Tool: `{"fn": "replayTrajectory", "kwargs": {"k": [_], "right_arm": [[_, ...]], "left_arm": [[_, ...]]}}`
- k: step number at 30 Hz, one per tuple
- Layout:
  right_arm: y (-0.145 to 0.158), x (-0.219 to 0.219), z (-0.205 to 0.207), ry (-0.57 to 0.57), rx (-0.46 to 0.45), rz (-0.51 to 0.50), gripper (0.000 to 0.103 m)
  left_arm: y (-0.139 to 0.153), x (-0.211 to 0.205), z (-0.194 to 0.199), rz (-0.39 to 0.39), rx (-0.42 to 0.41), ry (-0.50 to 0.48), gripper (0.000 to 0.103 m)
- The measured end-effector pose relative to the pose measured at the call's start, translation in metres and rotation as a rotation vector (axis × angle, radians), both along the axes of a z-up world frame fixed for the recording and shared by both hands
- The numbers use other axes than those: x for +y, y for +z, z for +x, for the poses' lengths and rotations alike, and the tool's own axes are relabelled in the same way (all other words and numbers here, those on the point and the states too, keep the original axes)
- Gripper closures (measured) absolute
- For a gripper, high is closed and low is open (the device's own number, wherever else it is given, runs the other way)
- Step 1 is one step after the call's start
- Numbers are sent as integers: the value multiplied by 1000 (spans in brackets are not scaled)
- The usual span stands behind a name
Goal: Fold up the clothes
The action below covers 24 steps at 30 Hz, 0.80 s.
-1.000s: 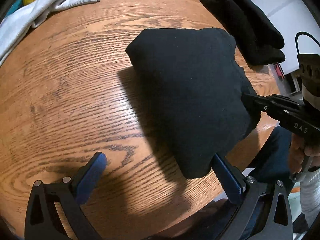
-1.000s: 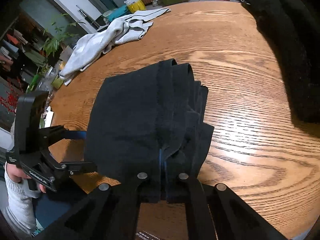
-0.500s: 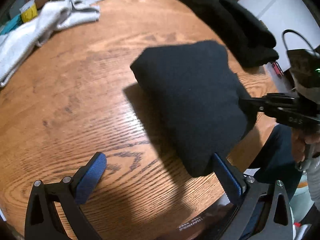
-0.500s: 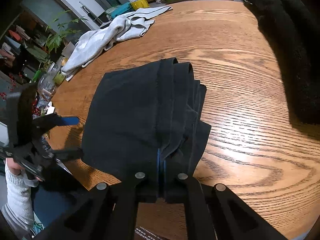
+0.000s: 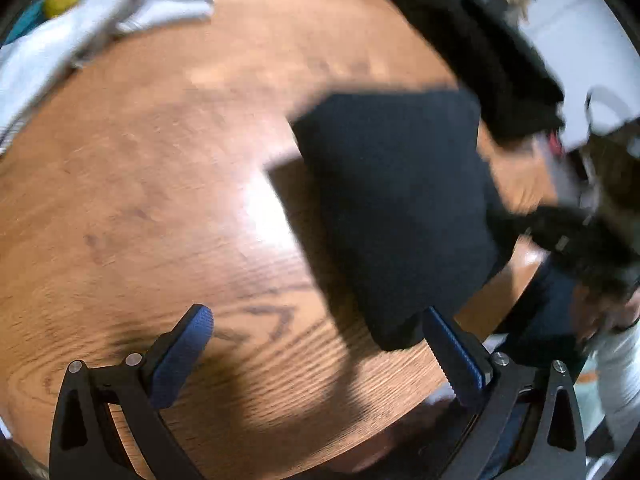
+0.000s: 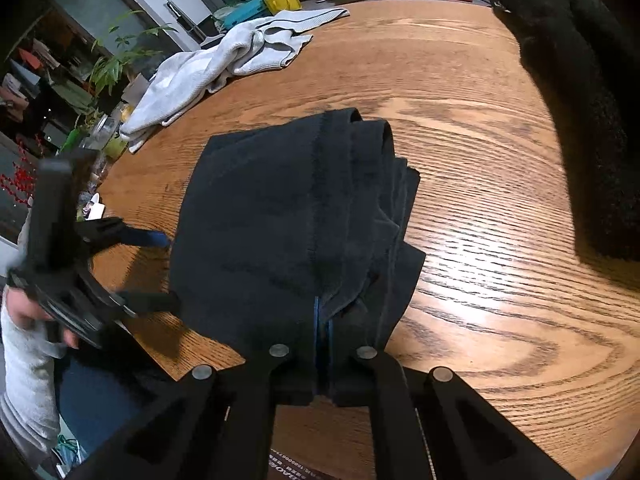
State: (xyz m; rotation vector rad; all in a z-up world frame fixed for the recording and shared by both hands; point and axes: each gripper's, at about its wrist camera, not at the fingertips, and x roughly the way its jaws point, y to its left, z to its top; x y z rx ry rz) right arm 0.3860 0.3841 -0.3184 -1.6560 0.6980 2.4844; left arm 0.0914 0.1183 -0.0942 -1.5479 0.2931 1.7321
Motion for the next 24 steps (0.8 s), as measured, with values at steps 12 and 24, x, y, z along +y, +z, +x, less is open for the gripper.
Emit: {"fn": "replayTrajectory", "kwargs": {"k": [12, 24], "right_arm": [[-3, 4, -2, 6, 6, -16, 101], [44, 15, 17, -18, 21, 64, 36]], "left_arm": [[-28, 58, -29, -118, 138, 97, 0], [22, 37, -63, -113, 60, 178, 0]]}}
